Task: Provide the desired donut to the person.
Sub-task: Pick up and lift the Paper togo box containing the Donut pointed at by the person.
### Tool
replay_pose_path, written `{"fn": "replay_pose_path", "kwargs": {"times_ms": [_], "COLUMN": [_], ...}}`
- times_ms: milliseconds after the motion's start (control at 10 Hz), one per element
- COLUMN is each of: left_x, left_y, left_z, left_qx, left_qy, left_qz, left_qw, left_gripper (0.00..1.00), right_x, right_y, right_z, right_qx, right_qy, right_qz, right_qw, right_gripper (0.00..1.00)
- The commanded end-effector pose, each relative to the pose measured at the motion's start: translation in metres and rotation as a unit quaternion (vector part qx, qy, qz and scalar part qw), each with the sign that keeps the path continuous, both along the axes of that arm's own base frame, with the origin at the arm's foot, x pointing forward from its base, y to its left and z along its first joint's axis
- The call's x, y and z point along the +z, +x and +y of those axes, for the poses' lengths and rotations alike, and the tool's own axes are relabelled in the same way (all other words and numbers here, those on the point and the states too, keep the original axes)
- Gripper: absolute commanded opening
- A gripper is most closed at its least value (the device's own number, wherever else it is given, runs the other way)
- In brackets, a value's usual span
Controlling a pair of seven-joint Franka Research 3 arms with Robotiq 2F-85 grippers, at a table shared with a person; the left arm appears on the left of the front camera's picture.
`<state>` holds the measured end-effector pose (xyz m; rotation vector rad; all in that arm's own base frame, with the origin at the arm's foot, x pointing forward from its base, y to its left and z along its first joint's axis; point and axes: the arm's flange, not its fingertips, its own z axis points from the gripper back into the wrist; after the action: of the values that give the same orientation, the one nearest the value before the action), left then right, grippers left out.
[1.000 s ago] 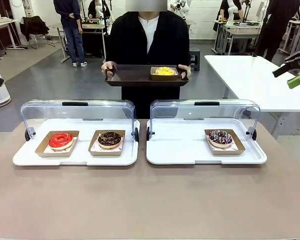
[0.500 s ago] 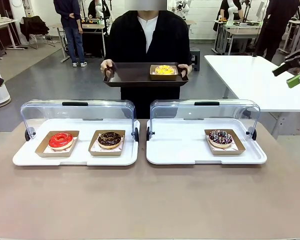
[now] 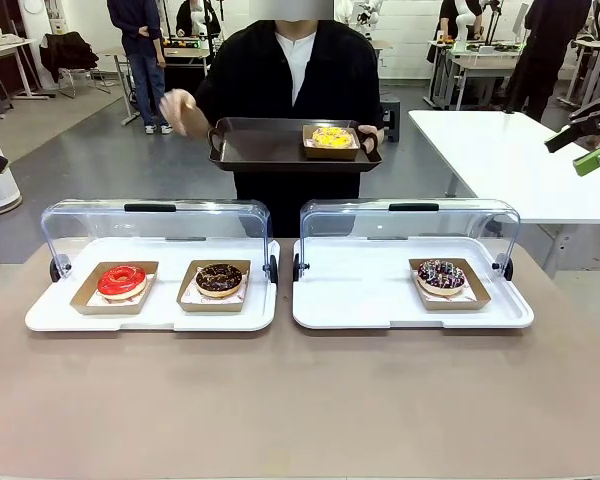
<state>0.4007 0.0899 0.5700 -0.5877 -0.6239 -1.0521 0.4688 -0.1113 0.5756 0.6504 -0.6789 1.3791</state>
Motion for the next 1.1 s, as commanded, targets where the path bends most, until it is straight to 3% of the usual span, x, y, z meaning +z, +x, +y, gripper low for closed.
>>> {"fn": "replay_pose_path", "kwargs": {"times_ms": [0,100,200,300,1000], "left_x": [0.001,0.001,0.001,0.001,0.001], "left_y": [0.000,0.000,0.000,0.000,0.000], "left_z": [0.000,0.000,0.000,0.000,0.000], "left_qx": [-0.004,-0.004,-0.004,-0.004,-0.004], "left_qy": [-0.008,-0.008,-0.008,-0.008,-0.008], "left_qz": [-0.005,-0.005,-0.005,-0.005,-0.005], "left_qw": [1.000,1.000,1.000,1.000,1.000], "left_gripper": [1.00,1.00,1.00,1.00,1.00], "right_x": [0.000,0.000,0.013,0.009,-0.048], "right_y": [0.000,0.000,0.008,0.011,0.014], "right_z": [0.000,0.000,-0.004,-0.006,-0.031], "right_qx": [0.000,0.000,-0.013,-0.012,-0.001], "right_qy": [0.000,0.000,0.061,0.092,0.119], "right_qz": [0.000,0.000,-0.025,-0.049,-0.021], "right_qw": [1.000,1.000,0.998,0.994,0.993], "right_gripper": [1.00,1.00,1.00,1.00,1.00]}}
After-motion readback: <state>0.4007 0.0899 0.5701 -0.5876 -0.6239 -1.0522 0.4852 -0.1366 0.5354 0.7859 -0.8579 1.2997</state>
